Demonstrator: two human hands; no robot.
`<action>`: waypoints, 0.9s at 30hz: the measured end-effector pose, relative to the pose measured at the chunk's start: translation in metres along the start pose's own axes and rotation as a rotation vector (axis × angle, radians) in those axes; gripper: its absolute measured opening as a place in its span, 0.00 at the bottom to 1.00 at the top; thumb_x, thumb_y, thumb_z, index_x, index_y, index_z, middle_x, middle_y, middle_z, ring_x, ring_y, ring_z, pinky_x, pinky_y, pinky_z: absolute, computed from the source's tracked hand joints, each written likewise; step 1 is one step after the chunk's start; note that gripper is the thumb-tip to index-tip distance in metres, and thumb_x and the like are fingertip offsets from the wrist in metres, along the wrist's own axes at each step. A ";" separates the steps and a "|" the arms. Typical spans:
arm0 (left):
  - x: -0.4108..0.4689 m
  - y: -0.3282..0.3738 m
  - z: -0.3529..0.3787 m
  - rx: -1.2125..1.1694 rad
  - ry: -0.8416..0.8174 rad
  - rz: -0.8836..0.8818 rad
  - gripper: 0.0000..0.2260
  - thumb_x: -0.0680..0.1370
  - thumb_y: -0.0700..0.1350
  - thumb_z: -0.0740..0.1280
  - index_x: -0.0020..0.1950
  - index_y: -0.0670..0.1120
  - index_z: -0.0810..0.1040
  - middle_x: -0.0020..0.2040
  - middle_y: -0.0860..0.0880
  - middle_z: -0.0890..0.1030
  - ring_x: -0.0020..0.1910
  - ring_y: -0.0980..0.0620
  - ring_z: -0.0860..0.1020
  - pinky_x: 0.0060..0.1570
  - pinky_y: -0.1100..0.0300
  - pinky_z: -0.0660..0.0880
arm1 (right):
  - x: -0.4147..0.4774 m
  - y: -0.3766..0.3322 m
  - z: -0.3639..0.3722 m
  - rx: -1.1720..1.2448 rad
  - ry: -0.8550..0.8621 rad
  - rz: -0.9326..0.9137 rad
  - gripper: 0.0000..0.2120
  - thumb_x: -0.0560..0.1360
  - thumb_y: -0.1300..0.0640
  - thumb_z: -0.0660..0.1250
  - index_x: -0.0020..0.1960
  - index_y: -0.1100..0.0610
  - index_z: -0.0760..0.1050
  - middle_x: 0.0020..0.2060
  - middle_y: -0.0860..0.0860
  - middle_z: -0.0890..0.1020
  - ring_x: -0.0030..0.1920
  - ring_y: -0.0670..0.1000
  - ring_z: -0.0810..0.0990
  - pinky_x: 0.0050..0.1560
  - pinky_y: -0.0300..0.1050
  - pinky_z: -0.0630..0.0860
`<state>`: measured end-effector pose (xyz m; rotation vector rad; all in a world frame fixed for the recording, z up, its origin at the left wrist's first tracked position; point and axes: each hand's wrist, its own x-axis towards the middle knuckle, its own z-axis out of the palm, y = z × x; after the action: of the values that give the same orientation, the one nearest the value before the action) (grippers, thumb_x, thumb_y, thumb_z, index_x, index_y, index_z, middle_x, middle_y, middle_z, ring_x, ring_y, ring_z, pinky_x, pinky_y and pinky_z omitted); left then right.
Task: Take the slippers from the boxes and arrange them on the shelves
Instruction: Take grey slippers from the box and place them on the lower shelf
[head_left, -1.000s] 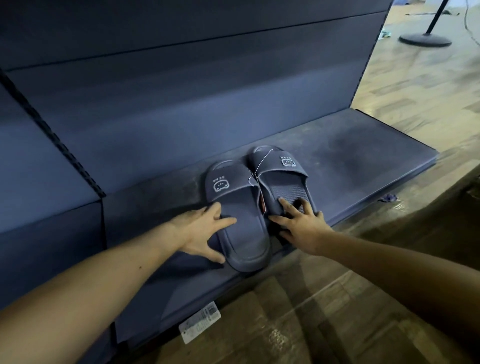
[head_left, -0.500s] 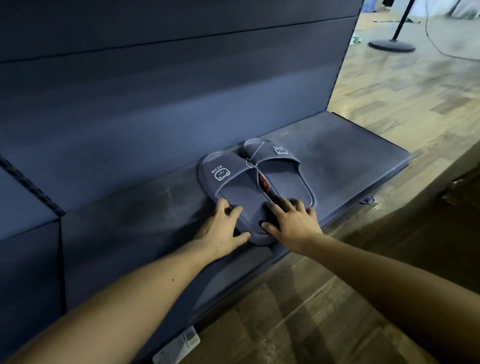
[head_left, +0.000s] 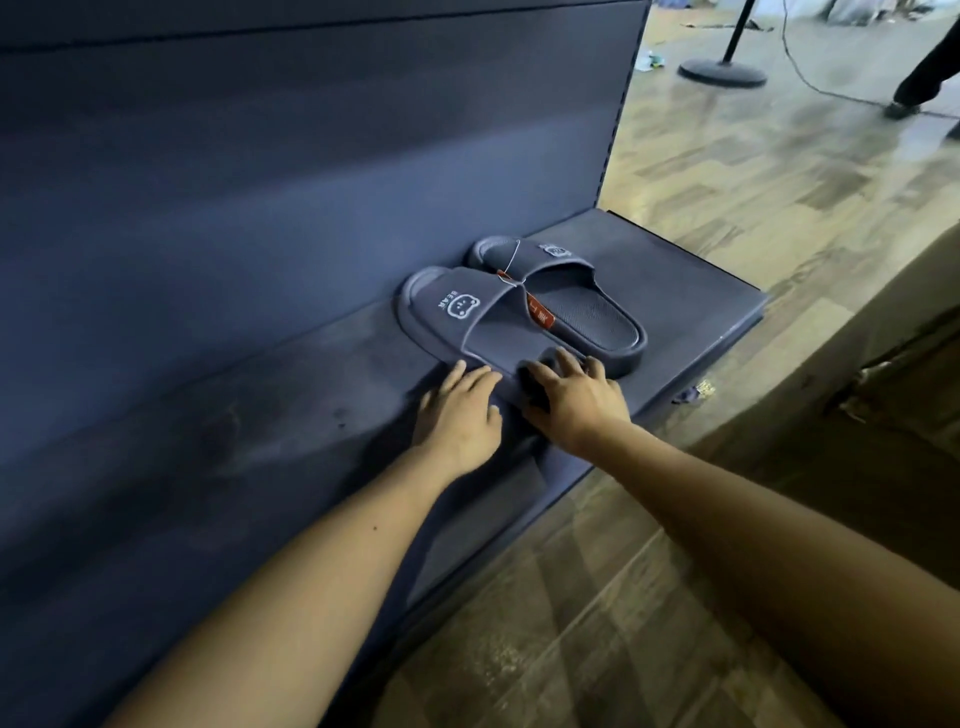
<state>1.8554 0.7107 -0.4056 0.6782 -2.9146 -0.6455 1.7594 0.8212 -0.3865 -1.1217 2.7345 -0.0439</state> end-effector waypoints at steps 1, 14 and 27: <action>0.000 0.001 0.004 -0.034 0.043 -0.005 0.22 0.79 0.43 0.57 0.73 0.48 0.62 0.75 0.53 0.60 0.76 0.53 0.52 0.73 0.53 0.56 | 0.002 0.000 0.002 0.002 -0.004 -0.023 0.27 0.77 0.42 0.57 0.73 0.41 0.54 0.76 0.50 0.52 0.72 0.64 0.53 0.68 0.57 0.60; 0.054 0.010 0.020 -0.218 0.030 0.049 0.23 0.79 0.38 0.57 0.74 0.42 0.59 0.76 0.46 0.57 0.76 0.48 0.53 0.71 0.62 0.48 | 0.042 0.027 0.005 -0.047 0.039 0.119 0.24 0.80 0.43 0.50 0.74 0.37 0.49 0.76 0.46 0.50 0.72 0.64 0.52 0.64 0.57 0.61; 0.075 0.009 0.016 -0.216 0.257 0.064 0.19 0.78 0.38 0.60 0.69 0.43 0.70 0.74 0.48 0.63 0.76 0.49 0.52 0.71 0.63 0.49 | 0.083 0.080 0.001 -0.079 0.128 0.186 0.34 0.71 0.29 0.52 0.74 0.38 0.49 0.76 0.49 0.51 0.72 0.67 0.50 0.64 0.57 0.62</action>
<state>1.7815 0.6917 -0.4176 0.5912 -2.5744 -0.7872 1.6465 0.8203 -0.4085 -0.9070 2.9664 0.0198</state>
